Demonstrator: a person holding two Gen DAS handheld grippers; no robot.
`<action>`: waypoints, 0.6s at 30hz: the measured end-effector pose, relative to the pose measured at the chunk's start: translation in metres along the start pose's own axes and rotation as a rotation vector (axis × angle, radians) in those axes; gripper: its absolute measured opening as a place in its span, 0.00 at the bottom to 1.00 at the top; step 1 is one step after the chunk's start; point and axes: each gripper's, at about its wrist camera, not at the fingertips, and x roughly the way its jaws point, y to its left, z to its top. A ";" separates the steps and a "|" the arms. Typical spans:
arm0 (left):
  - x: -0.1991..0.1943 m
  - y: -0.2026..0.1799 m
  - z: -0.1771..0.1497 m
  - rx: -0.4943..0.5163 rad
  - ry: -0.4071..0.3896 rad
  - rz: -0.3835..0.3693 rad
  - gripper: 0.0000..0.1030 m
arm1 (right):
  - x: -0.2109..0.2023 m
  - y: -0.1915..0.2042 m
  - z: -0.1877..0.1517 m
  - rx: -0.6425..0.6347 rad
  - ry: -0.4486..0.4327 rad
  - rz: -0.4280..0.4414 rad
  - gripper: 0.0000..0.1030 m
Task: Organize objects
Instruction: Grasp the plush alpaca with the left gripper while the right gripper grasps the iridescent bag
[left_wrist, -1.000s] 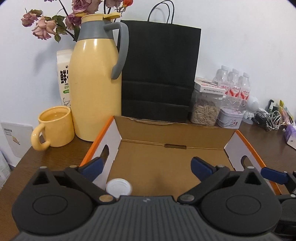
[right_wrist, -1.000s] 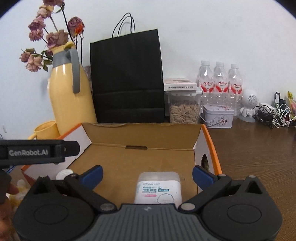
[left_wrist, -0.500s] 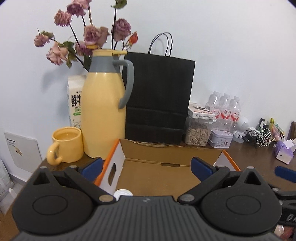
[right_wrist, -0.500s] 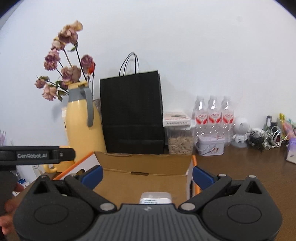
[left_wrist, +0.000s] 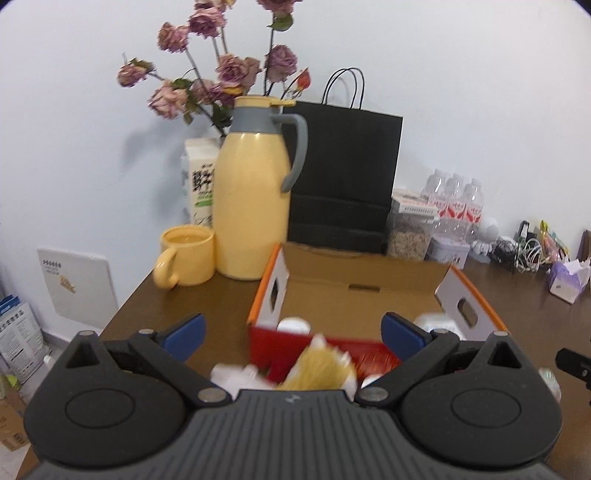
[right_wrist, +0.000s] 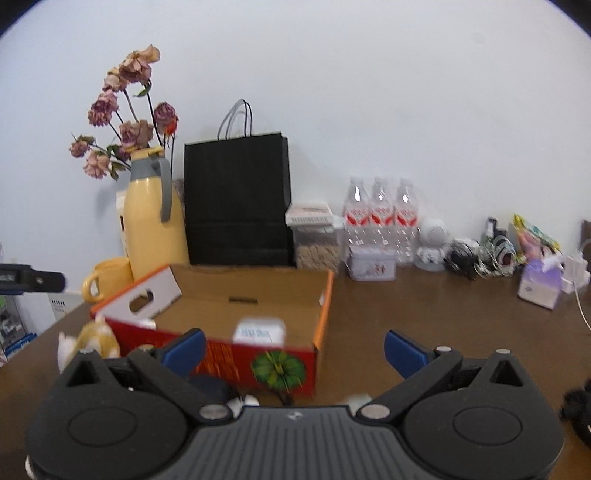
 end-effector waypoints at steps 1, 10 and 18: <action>-0.004 0.002 -0.005 0.000 0.007 0.003 1.00 | -0.004 -0.002 -0.005 0.002 0.010 -0.002 1.00; -0.029 0.023 -0.050 -0.003 0.083 0.023 1.00 | -0.020 -0.015 -0.049 0.009 0.112 -0.029 1.00; -0.031 0.040 -0.070 -0.022 0.124 0.060 1.00 | 0.014 -0.037 -0.065 0.008 0.188 -0.087 1.00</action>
